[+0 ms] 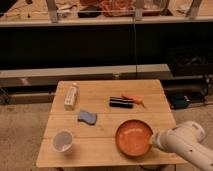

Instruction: Drag the ceramic bowl in a circle

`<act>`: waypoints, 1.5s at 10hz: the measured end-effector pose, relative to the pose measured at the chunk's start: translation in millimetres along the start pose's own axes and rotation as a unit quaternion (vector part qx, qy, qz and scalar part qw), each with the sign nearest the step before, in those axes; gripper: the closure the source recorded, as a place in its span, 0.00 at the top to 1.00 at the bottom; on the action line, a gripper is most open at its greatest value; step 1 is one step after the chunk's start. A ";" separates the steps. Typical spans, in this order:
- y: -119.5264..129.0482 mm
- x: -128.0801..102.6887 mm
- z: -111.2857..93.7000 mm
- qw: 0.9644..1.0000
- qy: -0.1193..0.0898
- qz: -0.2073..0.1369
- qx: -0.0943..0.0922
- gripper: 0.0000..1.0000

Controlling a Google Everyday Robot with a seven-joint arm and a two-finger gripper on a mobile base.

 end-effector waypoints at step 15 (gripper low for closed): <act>-118.9 148.5 48.6 0.999 0.016 0.016 0.036 0.00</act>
